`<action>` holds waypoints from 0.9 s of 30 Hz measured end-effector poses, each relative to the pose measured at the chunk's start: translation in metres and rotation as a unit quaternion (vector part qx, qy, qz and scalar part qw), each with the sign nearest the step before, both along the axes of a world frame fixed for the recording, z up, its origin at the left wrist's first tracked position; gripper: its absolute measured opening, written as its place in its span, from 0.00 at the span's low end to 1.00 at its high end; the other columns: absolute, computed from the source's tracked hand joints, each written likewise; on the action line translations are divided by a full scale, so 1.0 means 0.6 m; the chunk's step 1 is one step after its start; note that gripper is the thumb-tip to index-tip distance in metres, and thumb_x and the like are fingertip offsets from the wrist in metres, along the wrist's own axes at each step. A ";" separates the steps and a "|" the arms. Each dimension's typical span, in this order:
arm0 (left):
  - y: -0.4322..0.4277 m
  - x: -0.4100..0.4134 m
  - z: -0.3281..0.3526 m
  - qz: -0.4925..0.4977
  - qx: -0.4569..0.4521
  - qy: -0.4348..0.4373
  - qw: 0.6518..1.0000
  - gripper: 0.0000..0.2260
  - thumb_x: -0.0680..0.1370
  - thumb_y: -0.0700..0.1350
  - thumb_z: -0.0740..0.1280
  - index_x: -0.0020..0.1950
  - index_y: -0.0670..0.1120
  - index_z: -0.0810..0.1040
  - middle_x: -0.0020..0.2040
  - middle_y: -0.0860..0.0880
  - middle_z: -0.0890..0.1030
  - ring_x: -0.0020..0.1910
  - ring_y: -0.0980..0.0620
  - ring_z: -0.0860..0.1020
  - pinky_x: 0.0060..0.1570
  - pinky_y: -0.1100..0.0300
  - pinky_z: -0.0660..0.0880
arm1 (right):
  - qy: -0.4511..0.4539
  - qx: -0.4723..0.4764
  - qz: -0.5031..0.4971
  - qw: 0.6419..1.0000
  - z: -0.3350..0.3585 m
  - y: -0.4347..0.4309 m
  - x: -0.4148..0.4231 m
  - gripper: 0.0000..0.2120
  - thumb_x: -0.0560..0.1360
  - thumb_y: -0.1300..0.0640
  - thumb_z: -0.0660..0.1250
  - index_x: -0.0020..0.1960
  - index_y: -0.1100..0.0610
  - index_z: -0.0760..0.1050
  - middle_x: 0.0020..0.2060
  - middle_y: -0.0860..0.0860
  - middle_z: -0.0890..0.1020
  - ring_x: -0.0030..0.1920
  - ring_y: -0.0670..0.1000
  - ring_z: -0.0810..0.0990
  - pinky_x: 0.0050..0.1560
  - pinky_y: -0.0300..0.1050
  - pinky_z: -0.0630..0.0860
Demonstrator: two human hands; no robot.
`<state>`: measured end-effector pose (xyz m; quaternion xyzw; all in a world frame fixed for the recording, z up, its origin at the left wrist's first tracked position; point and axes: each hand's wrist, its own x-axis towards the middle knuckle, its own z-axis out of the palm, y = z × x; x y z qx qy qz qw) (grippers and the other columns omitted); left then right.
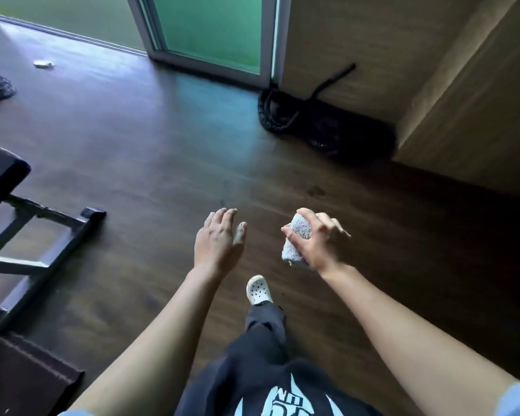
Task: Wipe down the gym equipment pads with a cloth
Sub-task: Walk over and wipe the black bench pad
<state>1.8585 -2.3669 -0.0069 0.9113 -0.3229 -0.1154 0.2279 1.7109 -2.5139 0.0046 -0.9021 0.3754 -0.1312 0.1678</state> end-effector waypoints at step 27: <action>-0.156 0.843 -0.013 0.444 0.019 0.023 0.896 0.24 0.78 0.56 0.53 0.71 0.46 0.68 0.72 0.44 0.67 0.73 0.44 0.62 0.68 0.48 0.62 | 0.053 -0.005 0.447 0.893 -0.018 -0.224 1.118 0.22 0.71 0.33 0.64 0.58 0.46 0.74 0.50 0.51 0.81 0.50 0.59 0.78 0.45 0.48 0.73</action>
